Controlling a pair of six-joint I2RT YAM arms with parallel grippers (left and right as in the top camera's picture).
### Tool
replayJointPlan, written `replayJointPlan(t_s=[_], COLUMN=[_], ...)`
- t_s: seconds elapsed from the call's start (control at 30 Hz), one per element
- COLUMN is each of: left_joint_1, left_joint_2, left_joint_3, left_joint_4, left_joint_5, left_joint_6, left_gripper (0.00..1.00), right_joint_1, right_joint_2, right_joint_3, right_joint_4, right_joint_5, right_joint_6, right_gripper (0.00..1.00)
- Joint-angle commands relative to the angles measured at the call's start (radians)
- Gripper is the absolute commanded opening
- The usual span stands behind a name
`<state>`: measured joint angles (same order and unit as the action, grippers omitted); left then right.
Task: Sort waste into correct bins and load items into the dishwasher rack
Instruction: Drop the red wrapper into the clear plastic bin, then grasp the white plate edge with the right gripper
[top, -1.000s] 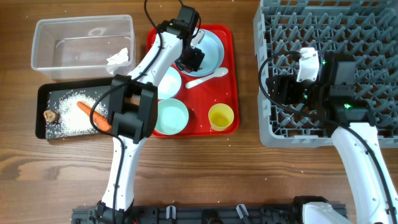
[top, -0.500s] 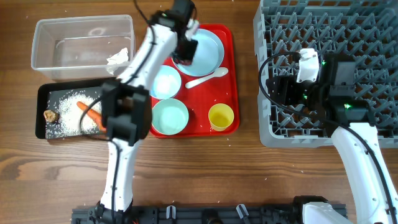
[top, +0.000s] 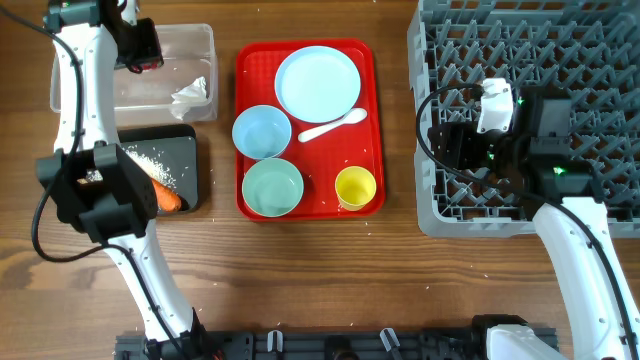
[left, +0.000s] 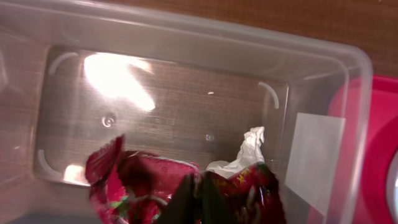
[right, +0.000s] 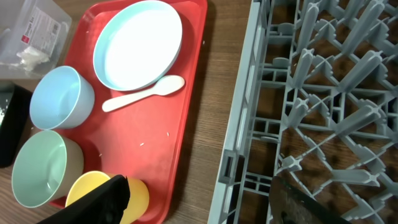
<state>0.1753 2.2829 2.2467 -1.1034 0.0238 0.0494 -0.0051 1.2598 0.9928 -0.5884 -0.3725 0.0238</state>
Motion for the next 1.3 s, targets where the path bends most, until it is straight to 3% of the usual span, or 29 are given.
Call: replayJointPlan(t_s=[0.0,0.07,0.1,0.27,0.37,0.5,0.63,0.77,0.9,1.03,1.17,1.27], left_joint_1=[-0.002,-0.002,-0.002,-0.022,-0.080,-0.219,-0.376,-0.494,-0.491,-0.474,-0.371,-0.287], left_joint_2=[0.035,0.037,0.037,0.006,-0.116,-0.233,-0.219,-0.150,-0.150,-0.151,-0.159,-0.158], left_joint_3=[-0.005,-0.004,-0.004,-0.001,0.000,0.000,-0.005,-0.010,-0.010,-0.010,-0.010,-0.010], left_joint_4=[-0.006,-0.020,-0.027,-0.048,-0.071,-0.182,-0.279,-0.216,-0.145,-0.149,-0.177,-0.192], left_joint_5=[-0.020,-0.026,-0.026,-0.025,-0.021,0.048,0.055,0.046,0.057,0.050,0.046,0.045], left_joint_6=[0.025,0.024,0.024,0.020,0.021,0.020,-0.040,-0.043,-0.088,-0.127,-0.193,-0.192], left_gripper=[0.30,0.49,0.54,0.69,0.77,0.77,0.77,0.78,0.82,0.86,0.88,0.99], right_joint_1=[0.001,0.001,0.001,0.001,0.001,0.001,0.001,0.002,0.056,0.155,0.211,0.264], right_joint_2=[0.013,0.013,0.013,0.013,0.013,0.013,0.013,0.013,0.037,0.259,0.557,0.759], right_joint_3=[0.013,0.013,0.013,0.013,0.013,0.014,0.018,0.020,0.065,0.320,0.533,0.598], right_joint_4=[0.009,0.003,0.004,0.005,0.006,0.027,0.063,0.166,0.369,0.283,0.181,0.176], right_joint_5=[0.006,0.007,0.007,0.006,0.006,-0.051,-0.119,-0.126,-0.094,-0.026,-0.027,0.012], right_joint_6=[0.034,0.032,0.032,0.032,0.032,0.032,0.033,0.137,0.252,0.221,0.222,0.238], right_gripper=[0.74,0.75,0.75,0.75,0.75,0.75,0.76,0.69,0.66,0.67,0.63,0.57])
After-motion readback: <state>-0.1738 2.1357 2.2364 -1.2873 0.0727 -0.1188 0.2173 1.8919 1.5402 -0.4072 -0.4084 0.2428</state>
